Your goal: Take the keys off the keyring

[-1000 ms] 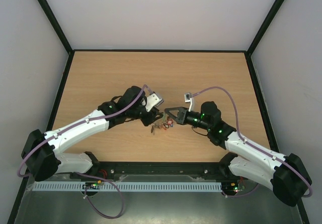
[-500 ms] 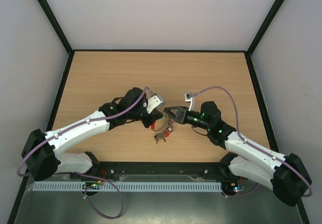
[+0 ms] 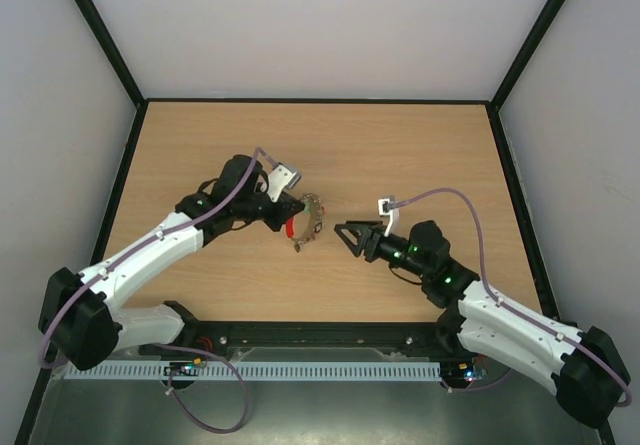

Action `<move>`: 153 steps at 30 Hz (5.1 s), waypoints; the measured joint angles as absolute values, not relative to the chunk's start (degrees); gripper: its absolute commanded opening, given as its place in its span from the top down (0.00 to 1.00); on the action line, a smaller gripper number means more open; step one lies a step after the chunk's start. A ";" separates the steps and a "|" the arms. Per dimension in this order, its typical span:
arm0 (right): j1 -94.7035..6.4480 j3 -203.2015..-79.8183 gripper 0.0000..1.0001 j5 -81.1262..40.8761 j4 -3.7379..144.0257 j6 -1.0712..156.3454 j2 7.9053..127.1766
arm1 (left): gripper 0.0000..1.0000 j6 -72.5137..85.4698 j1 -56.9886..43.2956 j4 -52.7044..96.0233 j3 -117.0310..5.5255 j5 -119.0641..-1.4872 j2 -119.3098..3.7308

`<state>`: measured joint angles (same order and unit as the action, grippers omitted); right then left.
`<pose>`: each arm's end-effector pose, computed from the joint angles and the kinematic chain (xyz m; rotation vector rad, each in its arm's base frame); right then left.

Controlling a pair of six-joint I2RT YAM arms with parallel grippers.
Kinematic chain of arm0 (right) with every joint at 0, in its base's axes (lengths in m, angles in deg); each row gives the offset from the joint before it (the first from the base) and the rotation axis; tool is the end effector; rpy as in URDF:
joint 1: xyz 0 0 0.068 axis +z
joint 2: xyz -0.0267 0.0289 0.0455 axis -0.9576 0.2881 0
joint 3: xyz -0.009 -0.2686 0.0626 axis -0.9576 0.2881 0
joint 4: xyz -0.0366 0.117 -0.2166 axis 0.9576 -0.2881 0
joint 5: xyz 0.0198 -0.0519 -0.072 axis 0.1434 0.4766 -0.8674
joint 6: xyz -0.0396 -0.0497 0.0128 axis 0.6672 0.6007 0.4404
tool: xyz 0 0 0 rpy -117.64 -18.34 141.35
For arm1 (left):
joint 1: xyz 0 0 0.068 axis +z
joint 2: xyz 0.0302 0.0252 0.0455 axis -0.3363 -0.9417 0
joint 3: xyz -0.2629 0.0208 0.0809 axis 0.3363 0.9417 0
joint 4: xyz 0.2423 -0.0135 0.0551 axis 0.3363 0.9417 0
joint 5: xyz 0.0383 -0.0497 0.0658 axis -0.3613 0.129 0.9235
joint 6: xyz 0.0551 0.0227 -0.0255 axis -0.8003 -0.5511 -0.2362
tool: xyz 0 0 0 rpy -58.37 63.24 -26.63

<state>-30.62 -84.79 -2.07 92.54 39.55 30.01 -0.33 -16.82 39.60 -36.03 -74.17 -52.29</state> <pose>0.1185 0.1389 0.2498 -0.3568 1.8160 1.4886 0.2042 -0.1747 0.2858 0.8277 2.0613 -0.8244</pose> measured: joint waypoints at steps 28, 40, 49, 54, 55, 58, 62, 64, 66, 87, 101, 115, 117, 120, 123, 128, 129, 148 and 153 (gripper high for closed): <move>-17.71 -86.83 0.77 -21.09 107.03 56.18 48.24 | 0.98 1.12 -15.53 39.51 -36.01 -83.22 -53.58; -17.22 -89.93 0.81 -21.85 107.49 59.44 54.12 | 0.98 1.38 -15.53 39.51 -36.01 -83.78 -53.58; -16.74 -91.37 0.80 -23.41 107.47 59.96 56.04 | 0.98 1.40 -15.50 39.49 -36.01 -84.13 -53.58; -16.22 -91.68 0.78 -25.50 107.40 60.00 56.28 | 0.98 1.53 -15.42 39.21 -36.01 -84.16 -53.58; -16.11 -91.70 0.78 -25.90 107.38 60.05 56.28 | 0.98 1.53 -15.42 39.14 -36.01 -84.16 -53.58; -15.72 -91.81 0.79 -27.01 107.36 60.16 56.44 | 0.98 1.58 -15.42 38.99 -36.01 -84.16 -53.58; -14.67 -92.99 0.79 -29.94 106.84 60.62 57.72 | 0.98 1.62 -15.20 38.75 -36.01 -84.02 -53.58; -13.99 -93.73 0.79 -31.91 106.55 60.88 58.60 | 0.98 1.64 -15.13 38.66 -36.01 -83.78 -53.58; -13.36 -94.39 0.79 -33.85 106.29 61.03 59.43 | 0.98 1.73 -15.07 38.66 -36.01 -83.48 -53.58; -11.74 -97.97 0.98 -43.32 105.50 61.21 63.84 | 0.98 1.90 -14.65 37.39 -35.90 -81.53 -53.56; -12.18 -93.19 0.98 -41.15 94.09 60.99 43.21 | 0.98 1.66 -15.24 38.51 -35.90 -81.66 -53.39; -12.90 -92.66 0.98 -38.44 87.45 59.87 37.35 | 0.98 -0.28 -20.27 39.53 -35.90 -79.41 -53.21; -13.81 -92.20 0.98 -36.24 87.41 59.52 36.63 | 0.98 -0.61 -20.57 39.77 -35.88 -79.02 -53.21; -16.57 -90.59 0.98 -31.84 87.62 58.34 34.32 | 0.98 -0.87 -20.62 39.84 -35.90 -78.78 -53.21; -19.39 -89.32 0.98 -27.58 87.78 57.12 31.98 | 0.98 -1.07 -20.86 39.86 -35.90 -78.78 -53.21; -21.25 -89.14 0.98 -21.31 88.54 55.48 30.75 | 0.98 -1.29 -21.43 39.86 -35.88 -78.87 -53.12; -21.29 -89.12 0.96 -20.30 88.59 55.46 30.75 | 0.98 -1.29 -21.51 39.86 -35.88 -78.84 -53.01; -21.31 -79.46 0.38 -13.20 93.11 52.40 22.86 | 0.98 -1.27 -21.58 39.64 -34.91 -79.24 -49.41; -21.40 -79.39 0.44 -12.59 93.04 51.61 20.13 | 0.97 -1.27 -21.58 39.64 -34.91 -82.06 -49.43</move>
<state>-21.40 -79.39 -12.59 93.04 51.61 20.13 -1.27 -21.58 39.64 -34.91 -82.06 -49.43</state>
